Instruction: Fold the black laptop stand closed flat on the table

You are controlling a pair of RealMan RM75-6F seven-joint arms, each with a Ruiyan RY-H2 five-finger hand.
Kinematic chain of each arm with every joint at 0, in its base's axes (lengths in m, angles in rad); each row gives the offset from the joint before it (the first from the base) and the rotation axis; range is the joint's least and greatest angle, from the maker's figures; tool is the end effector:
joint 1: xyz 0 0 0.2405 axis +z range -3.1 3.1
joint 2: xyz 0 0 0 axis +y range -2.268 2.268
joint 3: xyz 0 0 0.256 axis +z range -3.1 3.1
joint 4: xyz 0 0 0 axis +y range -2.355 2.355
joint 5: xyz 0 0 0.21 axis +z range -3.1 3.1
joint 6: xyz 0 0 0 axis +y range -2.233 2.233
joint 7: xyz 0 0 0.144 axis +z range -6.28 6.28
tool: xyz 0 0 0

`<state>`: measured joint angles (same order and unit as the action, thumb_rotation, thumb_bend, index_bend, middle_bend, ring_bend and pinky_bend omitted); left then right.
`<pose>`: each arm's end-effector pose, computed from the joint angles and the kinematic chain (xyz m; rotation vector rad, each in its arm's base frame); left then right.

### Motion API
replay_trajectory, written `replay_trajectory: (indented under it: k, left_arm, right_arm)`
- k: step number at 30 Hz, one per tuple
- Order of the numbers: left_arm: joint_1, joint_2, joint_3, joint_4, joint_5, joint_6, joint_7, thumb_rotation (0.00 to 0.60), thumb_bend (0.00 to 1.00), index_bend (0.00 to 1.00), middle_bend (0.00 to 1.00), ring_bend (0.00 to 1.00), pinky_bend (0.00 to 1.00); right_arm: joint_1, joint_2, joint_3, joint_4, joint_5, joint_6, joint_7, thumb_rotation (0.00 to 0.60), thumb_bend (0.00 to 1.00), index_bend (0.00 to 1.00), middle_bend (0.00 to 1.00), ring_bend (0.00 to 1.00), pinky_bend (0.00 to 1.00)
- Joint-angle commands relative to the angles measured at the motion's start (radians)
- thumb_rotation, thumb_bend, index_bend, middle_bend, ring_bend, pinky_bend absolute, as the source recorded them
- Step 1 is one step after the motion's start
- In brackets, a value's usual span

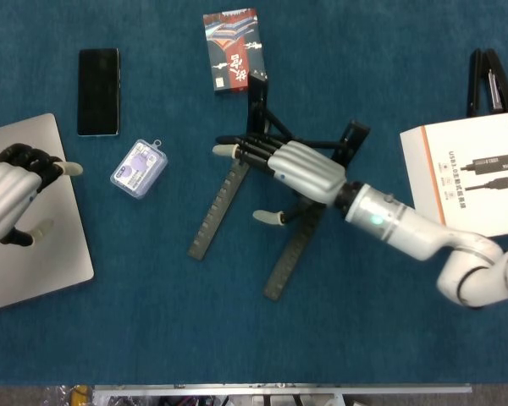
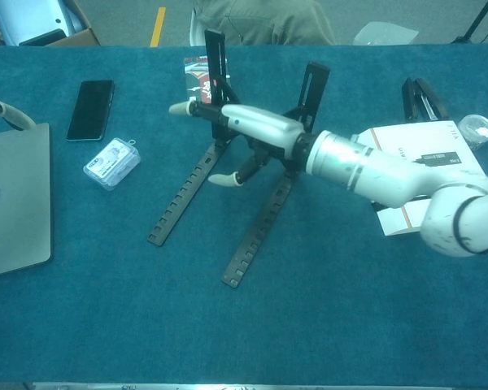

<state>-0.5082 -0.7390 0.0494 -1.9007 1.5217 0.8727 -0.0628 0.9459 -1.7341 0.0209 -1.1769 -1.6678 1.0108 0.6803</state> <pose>-0.2386 0.2426 0.1637 -1.9848 -1.0388 -0.5860 -0.0766 -0.3233 -0.0802 2.2508 -1.3577 1.4671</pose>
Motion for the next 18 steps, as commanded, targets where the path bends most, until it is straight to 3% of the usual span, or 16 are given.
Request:
replay_trajectory:
  k: [1,9,18]
  left_arm:
    - [0.003,-0.005,-0.005,0.003,-0.012,0.004,0.012,0.6,0.36,0.19,0.2,0.13,0.11]
    - [0.0,-0.032,-0.02,0.016,-0.061,-0.003,0.044,0.6,0.36,0.19,0.2,0.13,0.11]
    - [-0.015,-0.051,-0.032,0.024,-0.101,-0.03,0.068,0.6,0.36,0.19,0.2,0.13,0.11]
  right_arm:
    - [-0.024,0.068,-0.01,-0.076,-0.04,0.075,-0.011,0.6,0.25,0.0,0.02,0.0,0.06]
    - [-0.071,0.202,-0.014,-0.215,-0.087,0.2,-0.051,0.6,0.25,0.0,0.02,0.0,0.06]
    - [-0.12,0.302,-0.014,-0.29,-0.104,0.278,-0.111,0.6,0.25,0.0,0.02,0.0,0.06]
